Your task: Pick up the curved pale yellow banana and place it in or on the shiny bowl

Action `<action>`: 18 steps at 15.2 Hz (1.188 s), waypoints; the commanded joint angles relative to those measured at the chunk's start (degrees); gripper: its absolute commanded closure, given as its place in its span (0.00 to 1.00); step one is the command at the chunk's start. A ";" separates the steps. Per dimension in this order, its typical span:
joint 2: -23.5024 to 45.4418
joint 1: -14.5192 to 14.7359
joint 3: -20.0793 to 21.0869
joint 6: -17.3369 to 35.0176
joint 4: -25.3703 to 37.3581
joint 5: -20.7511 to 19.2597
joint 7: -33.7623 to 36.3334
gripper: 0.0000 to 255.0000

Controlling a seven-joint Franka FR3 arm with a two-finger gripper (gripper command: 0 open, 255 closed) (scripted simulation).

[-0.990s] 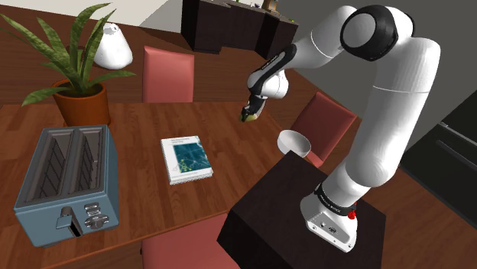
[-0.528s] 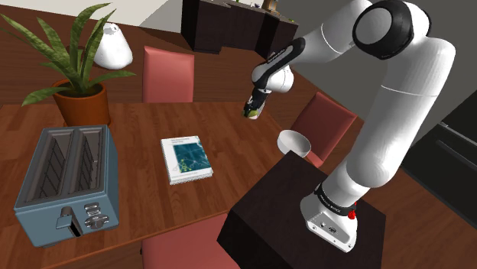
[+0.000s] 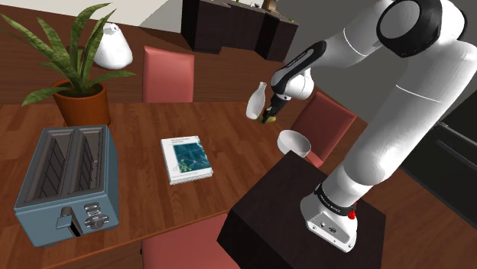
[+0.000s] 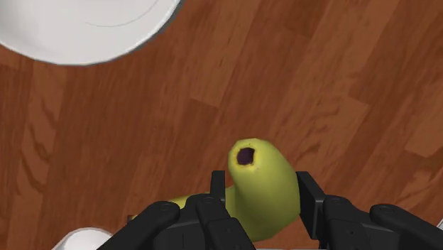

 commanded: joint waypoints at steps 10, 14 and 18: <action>-10.33 -9.11 -8.52 0.81 -11.94 -3.99 -14.52 1.00; -12.80 -12.92 -12.32 0.17 -14.10 -6.53 -19.74 1.00; -8.26 -10.77 -12.87 3.47 -13.83 1.21 -25.66 1.00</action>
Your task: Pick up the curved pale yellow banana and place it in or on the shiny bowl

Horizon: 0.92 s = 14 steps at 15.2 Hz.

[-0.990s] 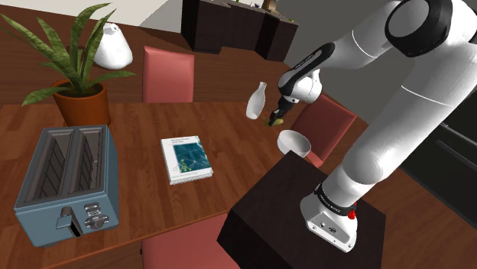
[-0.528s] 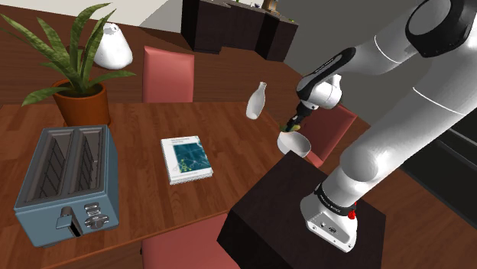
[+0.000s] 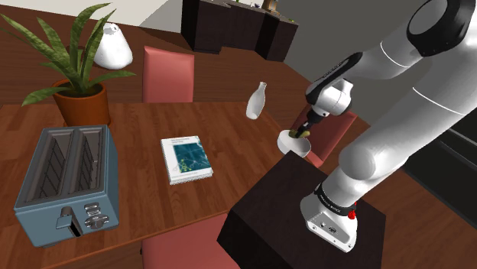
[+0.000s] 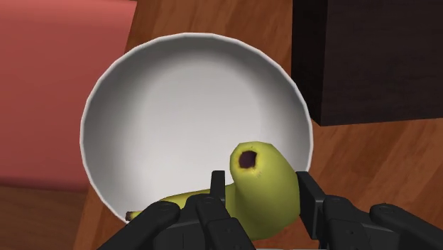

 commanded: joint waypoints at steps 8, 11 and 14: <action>10.95 -0.13 4.61 5.14 2.58 23.24 -18.03 1.00; 13.26 -1.58 6.95 5.94 3.50 28.05 -21.87 1.00; 13.26 -1.60 6.97 5.94 3.50 28.04 -21.87 1.00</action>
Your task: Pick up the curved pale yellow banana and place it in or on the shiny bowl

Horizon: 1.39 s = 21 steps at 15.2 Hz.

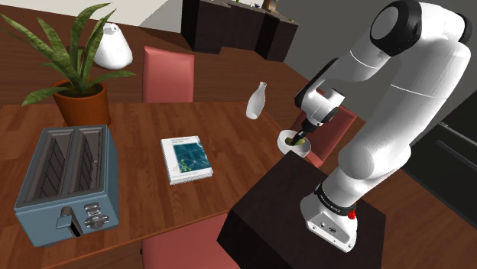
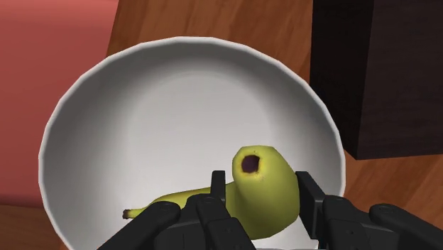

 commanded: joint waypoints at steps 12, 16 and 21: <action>-9.33 4.04 -8.59 -3.38 -3.30 -19.58 14.52 0.00; -11.88 2.89 -8.77 -4.64 -3.84 -24.93 18.36 0.00; -11.88 2.88 -8.76 -4.64 -3.84 -24.93 18.36 0.00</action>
